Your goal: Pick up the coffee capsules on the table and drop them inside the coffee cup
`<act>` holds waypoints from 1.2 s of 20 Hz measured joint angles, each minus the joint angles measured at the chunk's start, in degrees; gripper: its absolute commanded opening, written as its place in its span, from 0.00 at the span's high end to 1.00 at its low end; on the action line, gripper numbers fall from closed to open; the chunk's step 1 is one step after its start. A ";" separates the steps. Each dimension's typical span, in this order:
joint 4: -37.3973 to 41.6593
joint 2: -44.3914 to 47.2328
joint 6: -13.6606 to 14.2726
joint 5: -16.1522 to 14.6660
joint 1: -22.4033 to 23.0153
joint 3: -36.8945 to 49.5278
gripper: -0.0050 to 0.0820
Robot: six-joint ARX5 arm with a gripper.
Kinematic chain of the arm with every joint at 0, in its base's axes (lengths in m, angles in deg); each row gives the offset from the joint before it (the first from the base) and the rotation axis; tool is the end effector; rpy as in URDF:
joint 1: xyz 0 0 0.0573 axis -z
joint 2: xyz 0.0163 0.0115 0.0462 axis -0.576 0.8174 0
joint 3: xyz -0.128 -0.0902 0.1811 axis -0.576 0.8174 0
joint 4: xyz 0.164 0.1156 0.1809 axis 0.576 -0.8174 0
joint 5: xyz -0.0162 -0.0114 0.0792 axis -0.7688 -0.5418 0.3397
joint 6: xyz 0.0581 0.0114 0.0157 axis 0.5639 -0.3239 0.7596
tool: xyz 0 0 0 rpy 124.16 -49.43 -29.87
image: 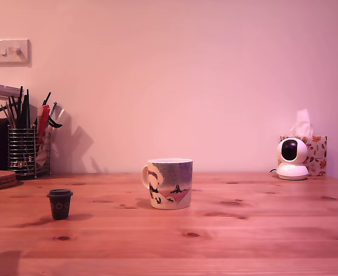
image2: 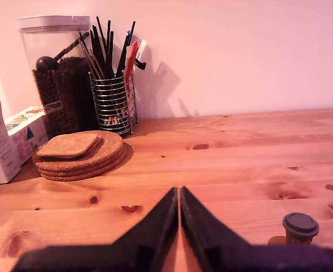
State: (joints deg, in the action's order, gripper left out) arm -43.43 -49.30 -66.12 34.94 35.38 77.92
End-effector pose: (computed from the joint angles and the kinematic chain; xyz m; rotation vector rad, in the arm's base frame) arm 0.1520 -0.0013 0.1620 -0.0084 0.0334 -0.0243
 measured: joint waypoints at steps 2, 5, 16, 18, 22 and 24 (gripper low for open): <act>0.00 0.00 -0.72 -0.31 0.00 0.00 0.96; 0.00 0.00 -0.74 -0.31 0.00 0.00 0.96; 6.40 0.00 -0.87 -9.29 0.00 0.00 0.96; 6.88 0.00 -1.05 -11.72 0.00 0.00 0.96; 5.53 -0.02 -5.14 -18.05 0.00 0.00 0.96; 3.54 -0.02 -5.25 -19.91 0.00 0.00 0.96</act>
State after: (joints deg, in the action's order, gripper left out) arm -39.89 -49.32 -71.37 15.03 35.38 77.92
